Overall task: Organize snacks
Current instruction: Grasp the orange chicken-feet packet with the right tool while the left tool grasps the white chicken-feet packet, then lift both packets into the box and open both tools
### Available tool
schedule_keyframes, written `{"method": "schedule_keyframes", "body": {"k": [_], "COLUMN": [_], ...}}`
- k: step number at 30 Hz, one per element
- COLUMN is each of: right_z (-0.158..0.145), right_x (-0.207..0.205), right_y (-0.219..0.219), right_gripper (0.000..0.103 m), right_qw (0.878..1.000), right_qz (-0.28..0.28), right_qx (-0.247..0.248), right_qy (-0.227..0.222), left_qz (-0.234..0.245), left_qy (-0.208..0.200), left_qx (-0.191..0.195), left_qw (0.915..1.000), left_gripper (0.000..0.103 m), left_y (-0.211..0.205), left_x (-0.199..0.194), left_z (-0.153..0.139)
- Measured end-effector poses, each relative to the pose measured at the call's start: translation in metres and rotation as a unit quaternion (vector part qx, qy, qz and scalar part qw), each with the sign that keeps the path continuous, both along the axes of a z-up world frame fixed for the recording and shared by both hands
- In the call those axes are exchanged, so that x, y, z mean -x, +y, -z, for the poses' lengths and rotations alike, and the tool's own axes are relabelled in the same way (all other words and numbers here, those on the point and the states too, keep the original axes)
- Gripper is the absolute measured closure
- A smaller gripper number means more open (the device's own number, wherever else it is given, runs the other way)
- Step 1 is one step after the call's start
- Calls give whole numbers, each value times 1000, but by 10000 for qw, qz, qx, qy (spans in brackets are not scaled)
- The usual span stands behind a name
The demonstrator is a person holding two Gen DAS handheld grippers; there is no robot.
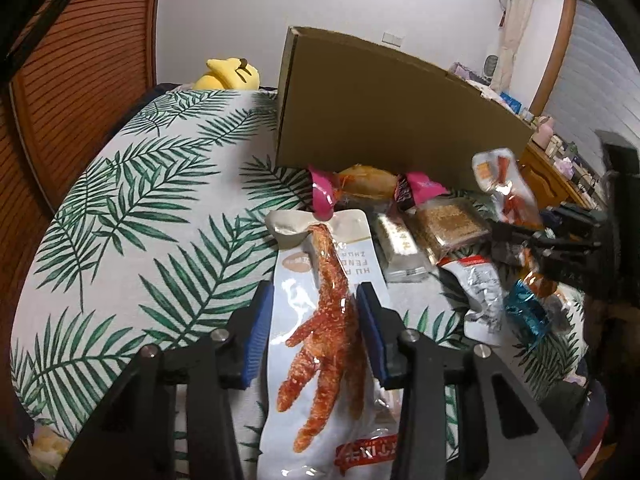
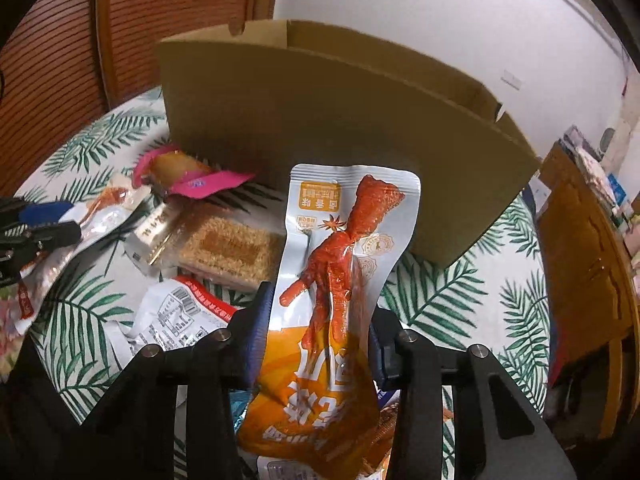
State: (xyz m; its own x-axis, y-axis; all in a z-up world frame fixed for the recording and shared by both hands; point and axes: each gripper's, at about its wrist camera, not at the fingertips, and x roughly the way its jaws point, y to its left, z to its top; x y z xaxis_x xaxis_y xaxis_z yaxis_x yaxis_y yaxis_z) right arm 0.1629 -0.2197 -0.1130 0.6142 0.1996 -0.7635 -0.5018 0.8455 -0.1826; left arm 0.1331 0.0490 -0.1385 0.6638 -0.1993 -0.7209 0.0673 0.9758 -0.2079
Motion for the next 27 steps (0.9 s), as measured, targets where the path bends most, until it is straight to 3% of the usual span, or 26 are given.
{"method": "schedule_keyframes", "body": {"k": [7, 12, 15, 16, 17, 22, 27], "right_z": [-12, -15, -15, -15, -15, -18, -21], "right_x": [4, 6, 8, 8, 9, 11, 12], "right_y": [0, 3, 3, 3, 4, 1, -3], "right_gripper": [63, 63, 62, 62, 62, 62, 62], "right_qw": [9996, 9994, 9993, 9993, 9992, 9989, 9985], "right_qz": [-17, -42, -53, -51, -46, -28, 24], "right_qx": [-89, -102, -81, -78, -76, -93, -147], "right_qy": [-285, -343, -364, -374, -382, -451, -519], "left_qz": [163, 265, 318, 328, 327, 333, 135], "left_qy": [393, 459, 466, 455, 439, 267, 91], "left_qx": [-65, -119, -245, -292, -363, -550, -342], "left_qw": [9991, 9985, 9981, 9980, 9978, 9976, 9993], "left_gripper": [58, 45, 43, 44, 61, 65, 66], "left_y": [-2, -6, -12, -13, -13, -10, 5], "left_x": [-12, -18, -22, -23, -25, -20, -11], "left_z": [4, 4, 4, 3, 4, -2, -6]}}
